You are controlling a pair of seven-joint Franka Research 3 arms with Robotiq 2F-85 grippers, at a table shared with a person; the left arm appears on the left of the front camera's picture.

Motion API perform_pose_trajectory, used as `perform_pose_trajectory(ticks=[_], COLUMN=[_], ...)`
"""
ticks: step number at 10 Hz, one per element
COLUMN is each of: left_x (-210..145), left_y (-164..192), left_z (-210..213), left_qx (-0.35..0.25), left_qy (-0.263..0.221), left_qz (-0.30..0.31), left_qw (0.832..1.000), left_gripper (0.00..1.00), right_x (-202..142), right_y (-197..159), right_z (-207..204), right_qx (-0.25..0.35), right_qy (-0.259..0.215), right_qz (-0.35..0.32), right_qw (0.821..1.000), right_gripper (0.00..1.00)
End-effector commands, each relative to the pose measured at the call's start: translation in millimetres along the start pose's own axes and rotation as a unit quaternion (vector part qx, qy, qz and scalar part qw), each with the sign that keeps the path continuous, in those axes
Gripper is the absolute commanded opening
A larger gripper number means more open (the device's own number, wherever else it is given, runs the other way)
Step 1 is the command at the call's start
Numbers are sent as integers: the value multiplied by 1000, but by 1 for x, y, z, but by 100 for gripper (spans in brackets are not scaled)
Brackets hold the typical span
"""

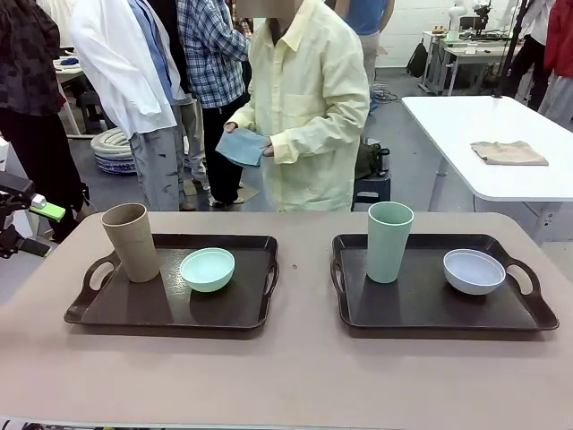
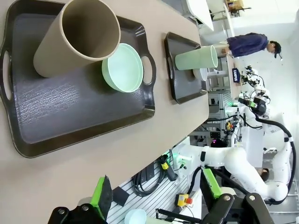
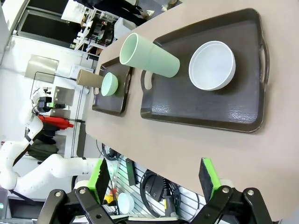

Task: Set up a tray with a mat and arrange the tableware.
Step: Pick up the Picnic Bowl and Reusable plastic cup from the Handle tray in front of the human's position and hold them in the air.

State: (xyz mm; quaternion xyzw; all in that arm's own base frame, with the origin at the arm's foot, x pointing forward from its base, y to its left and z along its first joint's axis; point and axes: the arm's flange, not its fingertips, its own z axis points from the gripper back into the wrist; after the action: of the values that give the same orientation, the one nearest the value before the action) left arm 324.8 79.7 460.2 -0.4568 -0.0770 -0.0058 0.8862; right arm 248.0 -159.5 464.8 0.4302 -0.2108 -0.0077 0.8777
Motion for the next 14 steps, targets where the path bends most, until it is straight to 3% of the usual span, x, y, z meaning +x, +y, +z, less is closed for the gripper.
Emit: perform_pose_trajectory(ticks=[1, 14], left_x=[-1, -1], left_y=[-1, -1], left_z=[1, 1], left_qx=[-12, -12], left_qy=[-6, -6], left_qz=[-10, -10], left_qw=[1000, 1000], left_gripper=[100, 100], right_x=[3, 3], right_y=[0, 0], right_z=[0, 0], right_qx=[14, 14], right_qy=[-5, -5], right_qz=[7, 7], right_qw=[1000, 1000], right_gripper=[100, 100])
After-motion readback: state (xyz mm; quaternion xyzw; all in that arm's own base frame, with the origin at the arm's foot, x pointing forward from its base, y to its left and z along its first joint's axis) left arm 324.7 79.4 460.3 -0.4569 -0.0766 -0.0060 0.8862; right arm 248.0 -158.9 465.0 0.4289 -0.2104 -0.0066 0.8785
